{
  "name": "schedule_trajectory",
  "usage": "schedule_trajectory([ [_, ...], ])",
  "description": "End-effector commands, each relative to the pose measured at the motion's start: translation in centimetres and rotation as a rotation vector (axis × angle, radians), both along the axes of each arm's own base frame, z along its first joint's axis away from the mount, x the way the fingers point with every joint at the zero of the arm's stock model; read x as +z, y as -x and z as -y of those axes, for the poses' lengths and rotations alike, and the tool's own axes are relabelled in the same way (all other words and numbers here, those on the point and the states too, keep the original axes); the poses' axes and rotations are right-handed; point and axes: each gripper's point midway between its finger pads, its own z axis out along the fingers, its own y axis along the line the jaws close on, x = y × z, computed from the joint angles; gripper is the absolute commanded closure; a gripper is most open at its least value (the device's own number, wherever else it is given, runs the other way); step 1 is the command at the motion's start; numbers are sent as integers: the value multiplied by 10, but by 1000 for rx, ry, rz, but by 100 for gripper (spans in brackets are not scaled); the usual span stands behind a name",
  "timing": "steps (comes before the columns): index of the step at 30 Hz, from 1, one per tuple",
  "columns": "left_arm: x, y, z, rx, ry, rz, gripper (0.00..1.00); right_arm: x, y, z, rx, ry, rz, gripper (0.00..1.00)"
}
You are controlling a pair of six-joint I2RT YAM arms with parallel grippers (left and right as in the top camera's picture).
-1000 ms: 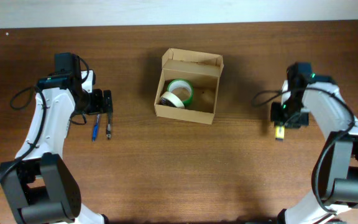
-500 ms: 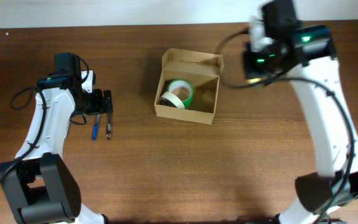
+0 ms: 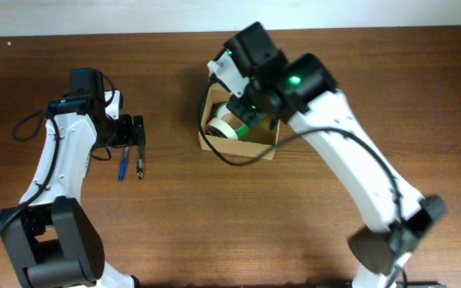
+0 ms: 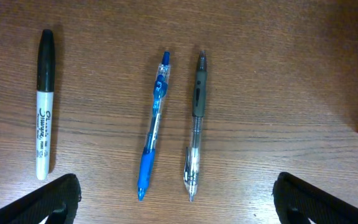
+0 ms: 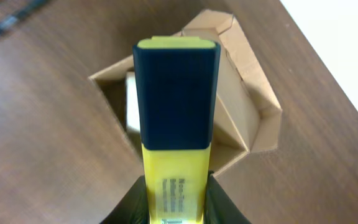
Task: Pack container
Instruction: 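Carry highlighter into the box and open the right gripper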
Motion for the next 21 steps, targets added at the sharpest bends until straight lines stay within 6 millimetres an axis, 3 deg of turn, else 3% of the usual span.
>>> schedule_trajectory([
  [1, 3, -4, 0, -18, 4, 10, 1, -36, -20, -4, 21, 76, -18, 77],
  [5, 3, -4, 0, -18, 4, 10, 0, -74, -40, -5, 3, 139, -37, 77],
  [9, 3, -4, 0, -18, 4, 10, 1, -104, -44, -4, 21, 184, -87, 75],
  [21, 3, -4, 0, -18, 4, 10, 0, -147, -54, 11, 21, 207, -171, 71],
])
